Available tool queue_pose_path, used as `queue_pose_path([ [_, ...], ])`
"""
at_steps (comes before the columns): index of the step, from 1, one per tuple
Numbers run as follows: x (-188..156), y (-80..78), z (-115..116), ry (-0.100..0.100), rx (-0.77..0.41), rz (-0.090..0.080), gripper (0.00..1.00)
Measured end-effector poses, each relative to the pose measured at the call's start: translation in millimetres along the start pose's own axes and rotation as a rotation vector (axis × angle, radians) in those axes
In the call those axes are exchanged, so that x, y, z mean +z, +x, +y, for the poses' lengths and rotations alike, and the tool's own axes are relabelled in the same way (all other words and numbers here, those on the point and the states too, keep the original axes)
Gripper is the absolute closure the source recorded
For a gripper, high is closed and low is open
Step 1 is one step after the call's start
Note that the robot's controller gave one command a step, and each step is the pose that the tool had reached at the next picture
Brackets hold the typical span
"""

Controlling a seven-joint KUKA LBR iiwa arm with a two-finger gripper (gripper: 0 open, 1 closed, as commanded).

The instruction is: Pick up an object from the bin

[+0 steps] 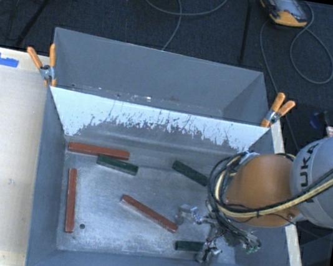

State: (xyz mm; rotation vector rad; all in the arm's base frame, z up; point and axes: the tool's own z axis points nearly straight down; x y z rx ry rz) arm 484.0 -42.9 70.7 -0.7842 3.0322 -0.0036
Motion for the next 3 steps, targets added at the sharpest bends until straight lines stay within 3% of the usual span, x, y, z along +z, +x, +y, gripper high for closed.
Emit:
queue_pose_path([
  [1, -0.5, -2.1, -0.5, -0.001, -0.001, 0.002, 0.00],
  [2, 0.5, -0.4, 0.6, -0.005, -0.003, 0.009, 1.00],
  [3, -122.0, -3.5, -0.2, -0.001, -0.001, 0.002, 1.00],
])
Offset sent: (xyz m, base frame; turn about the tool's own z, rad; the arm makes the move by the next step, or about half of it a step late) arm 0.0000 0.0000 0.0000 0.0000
